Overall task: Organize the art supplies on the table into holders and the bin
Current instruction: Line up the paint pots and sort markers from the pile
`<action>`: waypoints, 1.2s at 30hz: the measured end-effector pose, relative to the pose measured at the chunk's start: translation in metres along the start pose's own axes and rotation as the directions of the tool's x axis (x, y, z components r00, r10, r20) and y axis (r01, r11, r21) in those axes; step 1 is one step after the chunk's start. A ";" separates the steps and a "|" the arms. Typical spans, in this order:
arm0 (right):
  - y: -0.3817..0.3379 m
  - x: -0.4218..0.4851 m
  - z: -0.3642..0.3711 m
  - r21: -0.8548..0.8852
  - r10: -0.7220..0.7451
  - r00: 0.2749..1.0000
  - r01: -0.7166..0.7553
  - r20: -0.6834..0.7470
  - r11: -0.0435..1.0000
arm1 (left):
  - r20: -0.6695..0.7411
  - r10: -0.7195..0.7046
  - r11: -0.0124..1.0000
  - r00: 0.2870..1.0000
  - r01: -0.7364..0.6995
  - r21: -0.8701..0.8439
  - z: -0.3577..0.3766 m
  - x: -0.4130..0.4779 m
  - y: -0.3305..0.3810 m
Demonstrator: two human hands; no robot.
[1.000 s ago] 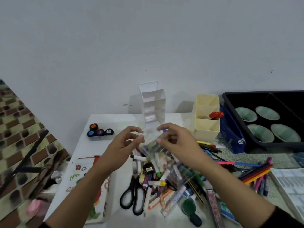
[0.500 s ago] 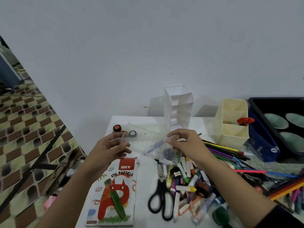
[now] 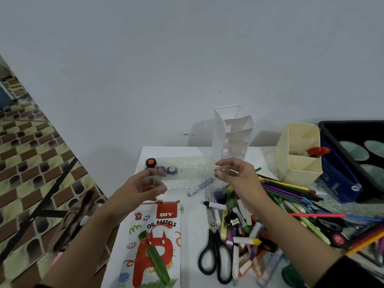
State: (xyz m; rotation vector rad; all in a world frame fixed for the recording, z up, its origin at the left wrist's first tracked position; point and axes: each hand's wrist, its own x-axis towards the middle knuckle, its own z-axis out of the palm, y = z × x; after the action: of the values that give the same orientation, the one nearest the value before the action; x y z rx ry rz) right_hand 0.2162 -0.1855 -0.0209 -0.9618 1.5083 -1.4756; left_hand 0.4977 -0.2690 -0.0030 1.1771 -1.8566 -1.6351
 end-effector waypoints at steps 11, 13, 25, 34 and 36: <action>0.010 0.002 0.024 -0.397 -0.301 0.901 0.412 0.313 0.820 | 0.002 0.118 0.896 0.993 -0.108 0.431 -0.037 0.023 -0.006; 0.021 0.008 0.026 -0.478 -0.282 0.889 0.436 0.361 0.762 | 0.019 0.136 0.861 0.990 -0.128 0.492 -0.042 0.027 -0.014; 0.045 0.024 0.037 -0.599 -0.157 0.803 0.543 0.575 0.588 | 0.129 0.069 0.685 0.989 -0.141 0.715 -0.049 0.035 -0.051; 0.031 0.028 0.025 -0.717 -0.040 0.815 0.531 0.578 0.451 | 0.035 0.142 0.566 0.989 -0.111 0.817 -0.029 0.033 -0.048; 0.028 0.028 0.022 -0.746 0.008 0.827 0.502 0.561 0.438 | 0.058 0.132 0.611 0.989 -0.128 0.781 -0.020 0.034 -0.045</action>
State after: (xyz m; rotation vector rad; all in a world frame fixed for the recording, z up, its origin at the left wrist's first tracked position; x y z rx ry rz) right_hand 0.2255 -0.2190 -0.0500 -2.1005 1.7426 -0.3794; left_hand 0.5081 -0.3065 -0.0488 1.2809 -2.6973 -0.6750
